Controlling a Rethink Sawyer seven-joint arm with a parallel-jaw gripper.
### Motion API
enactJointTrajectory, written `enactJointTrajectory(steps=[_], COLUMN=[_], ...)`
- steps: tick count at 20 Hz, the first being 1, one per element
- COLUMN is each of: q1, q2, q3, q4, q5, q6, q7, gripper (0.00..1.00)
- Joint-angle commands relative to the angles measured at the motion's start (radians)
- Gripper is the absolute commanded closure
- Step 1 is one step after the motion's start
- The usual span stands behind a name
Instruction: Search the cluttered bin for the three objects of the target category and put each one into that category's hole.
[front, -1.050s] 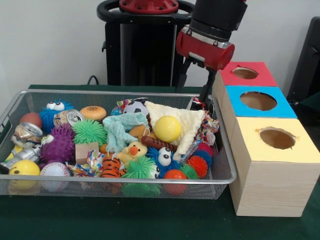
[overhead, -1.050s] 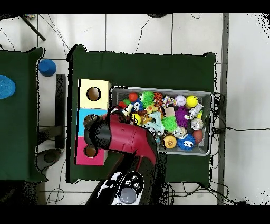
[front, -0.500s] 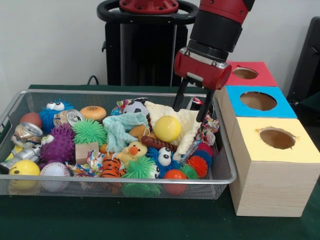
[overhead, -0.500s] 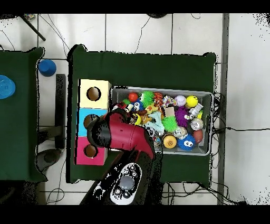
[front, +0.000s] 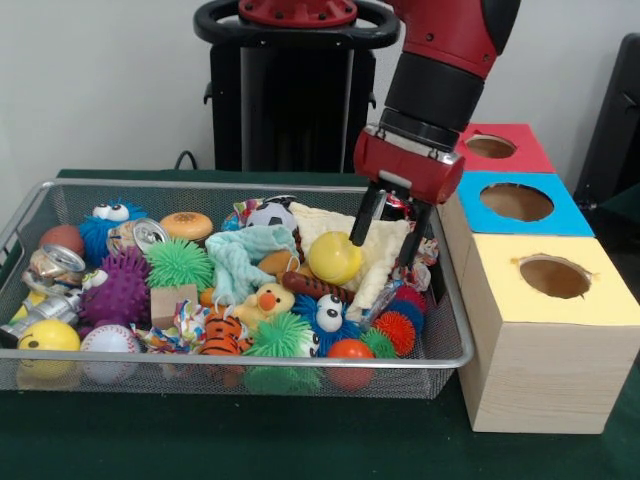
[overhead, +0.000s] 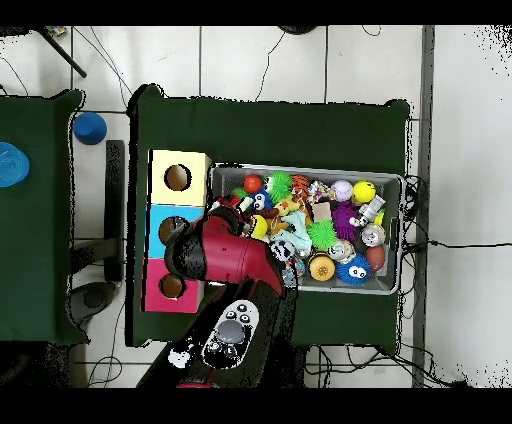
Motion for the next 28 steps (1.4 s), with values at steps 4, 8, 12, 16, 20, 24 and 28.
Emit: enactJointTrajectory(steps=[4, 8, 12, 16, 20, 24, 28], q1=[0.016, 0.040, 0.045, 0.046, 0.049, 0.040, 0.034], q2=[0.093, 0.138, 0.153, 0.162, 0.174, 0.184, 0.193], q3=[0.102, 0.087, 0.084, 0.082, 0.080, 0.089, 0.093], q4=[-0.010, -0.013, -0.007, -0.003, 0.000, 0.004, 0.011], q5=[0.024, 0.038, 0.046, 0.055, 0.059, 0.053, 0.048], q6=[-0.113, -0.172, -0.200, -0.210, -0.228, -0.236, -0.225], q7=[0.166, 0.184, 0.187, 0.185, 0.187, 0.186, 0.182], gripper=[0.00, 0.00, 0.00, 0.00, 0.00, 0.00, 0.00])
